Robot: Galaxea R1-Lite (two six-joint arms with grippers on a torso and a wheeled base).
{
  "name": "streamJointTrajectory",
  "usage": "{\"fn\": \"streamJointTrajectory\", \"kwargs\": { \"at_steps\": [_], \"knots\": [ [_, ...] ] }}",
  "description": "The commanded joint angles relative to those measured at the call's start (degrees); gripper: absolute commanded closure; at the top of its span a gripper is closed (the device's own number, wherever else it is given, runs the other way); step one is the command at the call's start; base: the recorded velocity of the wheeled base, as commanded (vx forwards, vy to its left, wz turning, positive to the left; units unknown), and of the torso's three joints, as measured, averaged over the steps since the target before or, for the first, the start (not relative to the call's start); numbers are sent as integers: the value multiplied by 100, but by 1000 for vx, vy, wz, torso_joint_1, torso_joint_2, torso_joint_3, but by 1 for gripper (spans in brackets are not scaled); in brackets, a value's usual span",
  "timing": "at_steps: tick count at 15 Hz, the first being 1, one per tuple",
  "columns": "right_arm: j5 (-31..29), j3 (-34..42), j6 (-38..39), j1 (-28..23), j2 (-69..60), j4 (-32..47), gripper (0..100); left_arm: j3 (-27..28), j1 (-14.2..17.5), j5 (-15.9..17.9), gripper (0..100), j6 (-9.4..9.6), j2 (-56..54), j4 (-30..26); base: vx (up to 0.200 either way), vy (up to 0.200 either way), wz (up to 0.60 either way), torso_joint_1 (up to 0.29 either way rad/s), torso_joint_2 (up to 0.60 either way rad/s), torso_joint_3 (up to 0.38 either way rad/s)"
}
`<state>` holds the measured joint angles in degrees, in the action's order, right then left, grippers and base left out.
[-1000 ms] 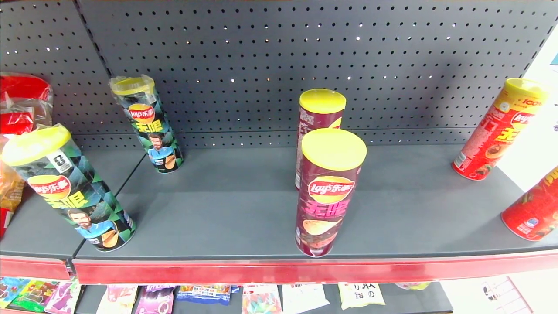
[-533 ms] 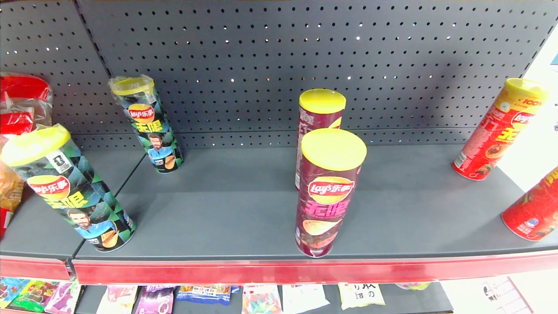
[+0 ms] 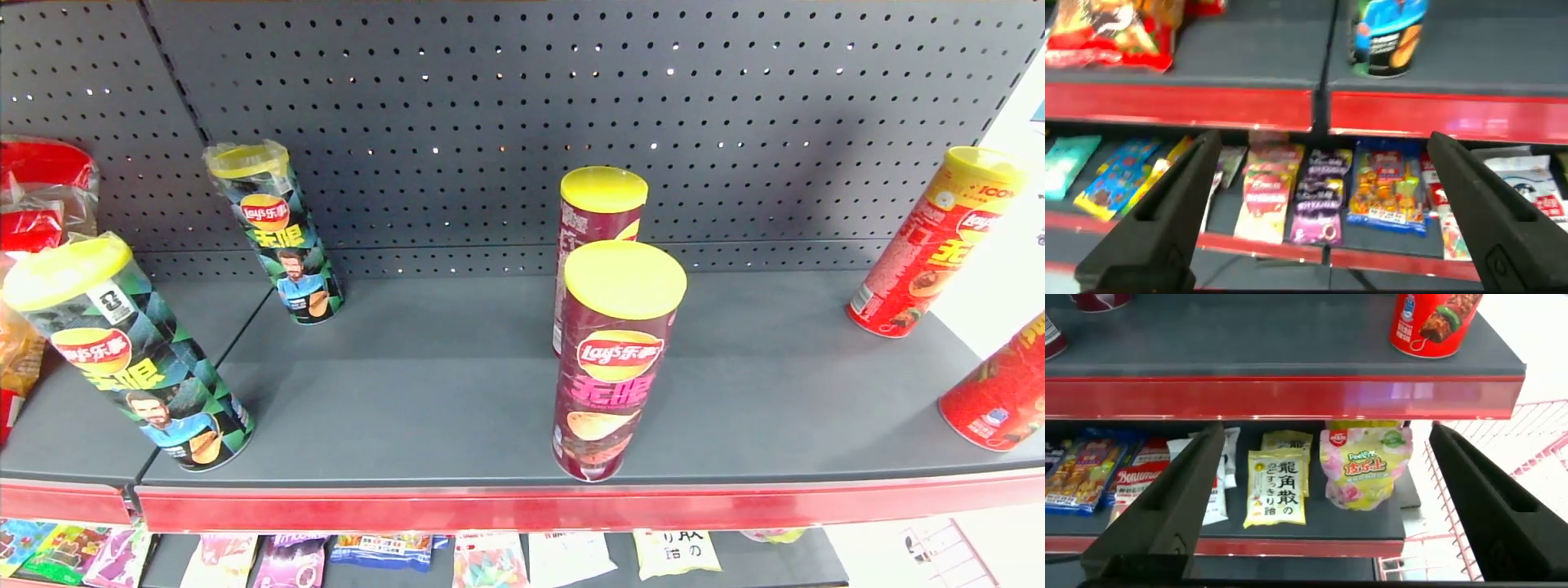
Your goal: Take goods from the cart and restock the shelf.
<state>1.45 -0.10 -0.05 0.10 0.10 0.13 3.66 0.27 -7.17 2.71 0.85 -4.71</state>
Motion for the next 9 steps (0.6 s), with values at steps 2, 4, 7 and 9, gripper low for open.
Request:
{"fn": "streamJointTrajectory", "kwargs": {
  "at_steps": [2, 4, 7, 9],
  "knots": [
    [40, 10, 5, -1, -1, 4, 0, -366, 26, 928, 0, -16, -85, 453, 0, 0, 0, 0, 0, 0],
    [75, 10, -21, -1, -1, 4, 0, -357, 26, 919, 0, -332, -85, 409, 0, 0, 0, 0, 0, 0],
    [-110, 10, -13, -1, -1, 4, 0, -366, 26, 822, 0, -306, -85, 444, 0, 0, 0, 0, 0, 0],
    [-110, 10, -13, -1, -1, 4, 0, -357, 26, 831, 0, -288, -85, 444, 0, 0, 0, 0, 0, 0]
  ]
}}
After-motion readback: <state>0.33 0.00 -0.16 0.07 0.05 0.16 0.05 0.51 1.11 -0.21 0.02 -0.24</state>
